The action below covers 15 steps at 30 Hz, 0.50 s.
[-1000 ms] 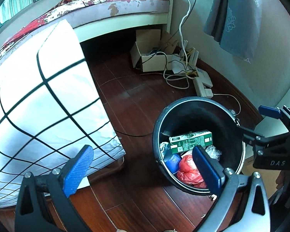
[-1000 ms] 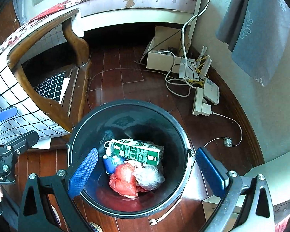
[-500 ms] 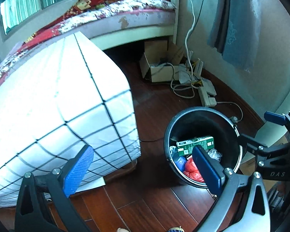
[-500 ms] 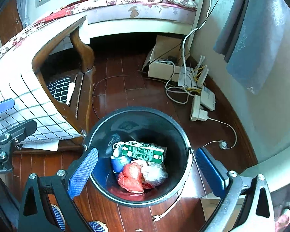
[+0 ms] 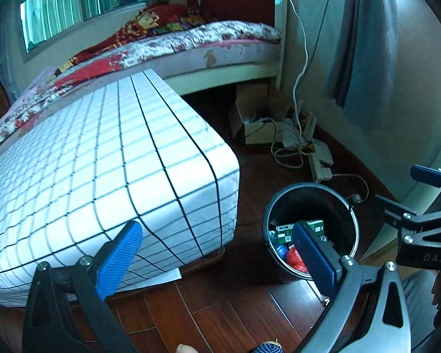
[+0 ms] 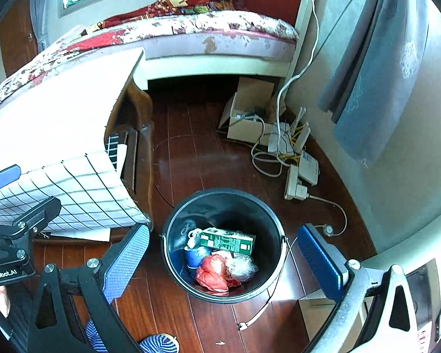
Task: Collect trash
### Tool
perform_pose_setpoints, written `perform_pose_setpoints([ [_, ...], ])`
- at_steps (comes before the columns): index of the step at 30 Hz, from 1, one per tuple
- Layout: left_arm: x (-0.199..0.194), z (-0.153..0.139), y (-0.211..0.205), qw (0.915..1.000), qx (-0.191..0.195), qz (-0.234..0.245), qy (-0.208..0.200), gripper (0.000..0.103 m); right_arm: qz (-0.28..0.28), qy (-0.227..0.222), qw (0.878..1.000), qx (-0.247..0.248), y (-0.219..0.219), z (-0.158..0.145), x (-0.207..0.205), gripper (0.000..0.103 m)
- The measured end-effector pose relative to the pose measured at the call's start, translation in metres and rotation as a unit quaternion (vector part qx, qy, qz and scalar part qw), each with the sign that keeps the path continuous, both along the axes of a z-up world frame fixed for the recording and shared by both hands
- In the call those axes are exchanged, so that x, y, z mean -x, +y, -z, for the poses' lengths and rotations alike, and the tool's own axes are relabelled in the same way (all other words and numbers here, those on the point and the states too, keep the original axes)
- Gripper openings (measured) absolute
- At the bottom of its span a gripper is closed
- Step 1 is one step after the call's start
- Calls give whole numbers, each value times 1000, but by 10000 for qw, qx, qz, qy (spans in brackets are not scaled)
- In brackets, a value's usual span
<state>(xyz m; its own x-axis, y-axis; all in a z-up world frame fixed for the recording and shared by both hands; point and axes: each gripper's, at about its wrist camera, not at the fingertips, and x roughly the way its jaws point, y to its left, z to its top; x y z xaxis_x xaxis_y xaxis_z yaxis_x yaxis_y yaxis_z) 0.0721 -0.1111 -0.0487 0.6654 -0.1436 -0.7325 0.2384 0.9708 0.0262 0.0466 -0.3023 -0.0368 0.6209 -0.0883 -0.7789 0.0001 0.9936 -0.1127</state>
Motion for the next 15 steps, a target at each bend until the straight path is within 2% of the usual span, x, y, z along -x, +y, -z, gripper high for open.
perform_pose_setpoints([
  [15,33,-70,23,9963,263,-169,-795,102,-31,-856,9962,163,28,-84,40,102],
])
